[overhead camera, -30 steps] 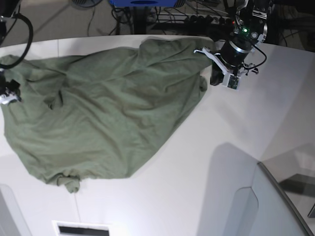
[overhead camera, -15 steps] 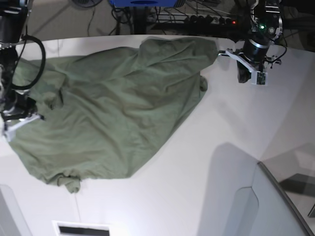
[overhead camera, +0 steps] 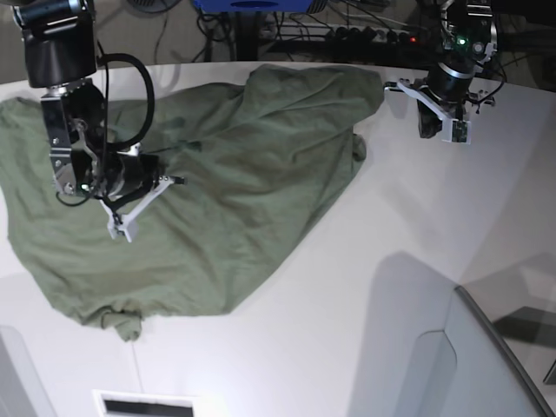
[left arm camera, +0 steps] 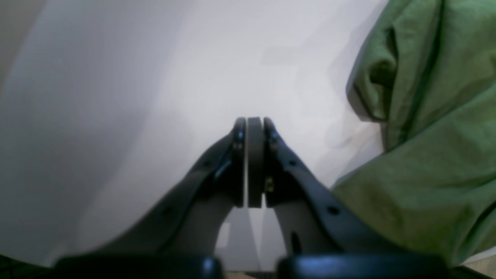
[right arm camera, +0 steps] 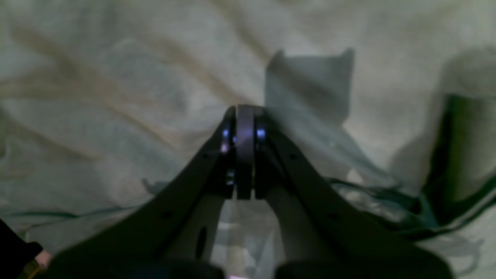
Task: Layout the t-shirt on the table in an organized manner, then fold the t-shirt properly
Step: 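Grasp a fold of the t-shirt with the right gripper and drag it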
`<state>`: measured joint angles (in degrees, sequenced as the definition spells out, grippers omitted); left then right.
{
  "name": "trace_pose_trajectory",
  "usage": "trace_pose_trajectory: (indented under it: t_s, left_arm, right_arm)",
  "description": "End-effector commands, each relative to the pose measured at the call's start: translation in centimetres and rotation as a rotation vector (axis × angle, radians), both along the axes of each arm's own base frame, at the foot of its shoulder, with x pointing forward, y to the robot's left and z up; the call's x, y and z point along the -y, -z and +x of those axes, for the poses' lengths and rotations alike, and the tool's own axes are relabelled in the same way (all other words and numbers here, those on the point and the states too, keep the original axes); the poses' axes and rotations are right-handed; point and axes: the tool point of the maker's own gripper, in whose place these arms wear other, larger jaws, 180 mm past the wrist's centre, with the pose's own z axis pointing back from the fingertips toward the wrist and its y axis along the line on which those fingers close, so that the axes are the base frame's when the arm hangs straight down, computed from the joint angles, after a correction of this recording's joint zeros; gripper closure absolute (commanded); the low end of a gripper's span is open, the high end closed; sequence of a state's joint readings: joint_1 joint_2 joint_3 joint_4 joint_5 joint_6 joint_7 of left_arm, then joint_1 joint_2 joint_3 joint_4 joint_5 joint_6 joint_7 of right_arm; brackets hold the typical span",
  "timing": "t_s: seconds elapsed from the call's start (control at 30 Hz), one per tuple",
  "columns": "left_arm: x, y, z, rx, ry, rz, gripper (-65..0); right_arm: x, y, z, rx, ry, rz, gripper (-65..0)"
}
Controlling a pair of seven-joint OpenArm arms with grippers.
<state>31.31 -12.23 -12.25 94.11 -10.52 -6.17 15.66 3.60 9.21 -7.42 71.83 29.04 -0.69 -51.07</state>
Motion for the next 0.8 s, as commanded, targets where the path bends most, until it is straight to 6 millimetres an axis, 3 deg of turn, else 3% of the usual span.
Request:
trace_pose_trajectory:
  t_s: [0.0, 0.57, 0.63, 0.77]
  left_arm:
    - [-0.3, -0.8, 0.5, 0.035, 0.005, 0.009, 0.0]
    - [-0.6, -1.0, 0.8, 0.040, 0.007, 0.019, 0.0]
    - [-0.6, -1.0, 0.7, 0.040, 0.008, 0.020, 0.0]
    - [-0.6, -1.0, 0.7, 0.039, 0.009, 0.021, 0.0]
  right_arm:
    - [-0.9, -0.9, 1.2, 0.038, -0.002, 0.027, -0.8]
    - [1.5, 0.5, 6.0, 0.042, 0.082, -0.008, -0.8]
    - [1.5, 0.3, 6.3, 0.047, 0.083, -0.008, -0.8]
    - [0.3, -2.1, 6.4, 0.118, 0.046, 0.008, -0.8]
